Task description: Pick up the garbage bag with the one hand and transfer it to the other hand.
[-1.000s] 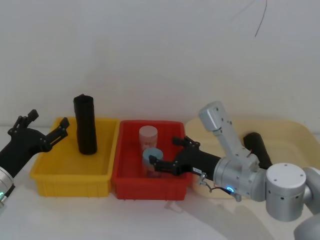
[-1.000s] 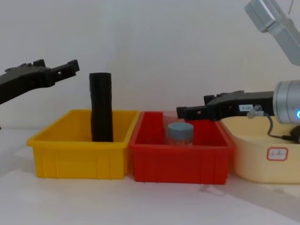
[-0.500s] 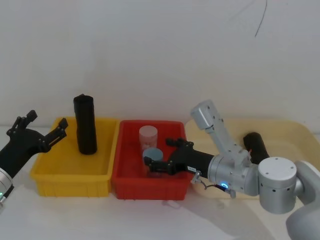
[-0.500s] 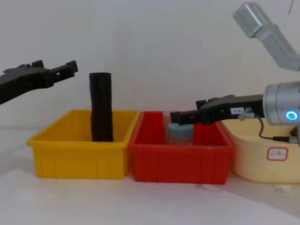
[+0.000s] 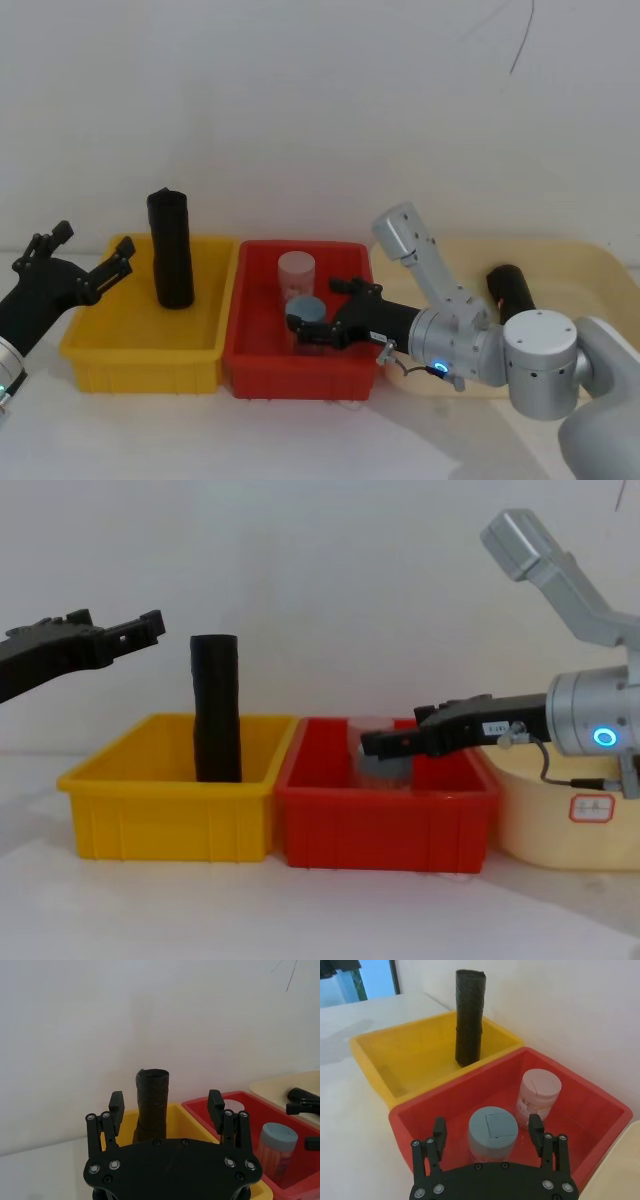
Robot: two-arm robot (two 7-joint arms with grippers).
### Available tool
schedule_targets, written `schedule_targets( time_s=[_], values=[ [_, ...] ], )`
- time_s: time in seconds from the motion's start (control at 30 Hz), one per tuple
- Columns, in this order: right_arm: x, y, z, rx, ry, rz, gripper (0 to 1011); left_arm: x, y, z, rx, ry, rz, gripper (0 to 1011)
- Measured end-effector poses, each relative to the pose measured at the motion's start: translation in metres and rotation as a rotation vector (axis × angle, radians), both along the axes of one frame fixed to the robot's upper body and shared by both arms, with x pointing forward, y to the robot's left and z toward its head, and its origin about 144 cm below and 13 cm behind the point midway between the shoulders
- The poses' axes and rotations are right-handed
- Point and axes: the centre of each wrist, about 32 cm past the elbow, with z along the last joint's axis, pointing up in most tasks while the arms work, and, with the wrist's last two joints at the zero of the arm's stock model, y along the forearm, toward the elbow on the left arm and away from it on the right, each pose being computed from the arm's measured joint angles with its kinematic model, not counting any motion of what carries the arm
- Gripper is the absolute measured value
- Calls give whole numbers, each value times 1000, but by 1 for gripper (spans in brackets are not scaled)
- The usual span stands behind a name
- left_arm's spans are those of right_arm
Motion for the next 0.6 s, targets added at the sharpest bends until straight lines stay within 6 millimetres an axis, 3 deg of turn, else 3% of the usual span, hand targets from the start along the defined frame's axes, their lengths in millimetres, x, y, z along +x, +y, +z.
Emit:
schedule_targets(
  time_s=[0.6],
  values=[
    [15,1,-11,-14,36,-9,1000,0,0,0,0,0,0,1000]
  ],
)
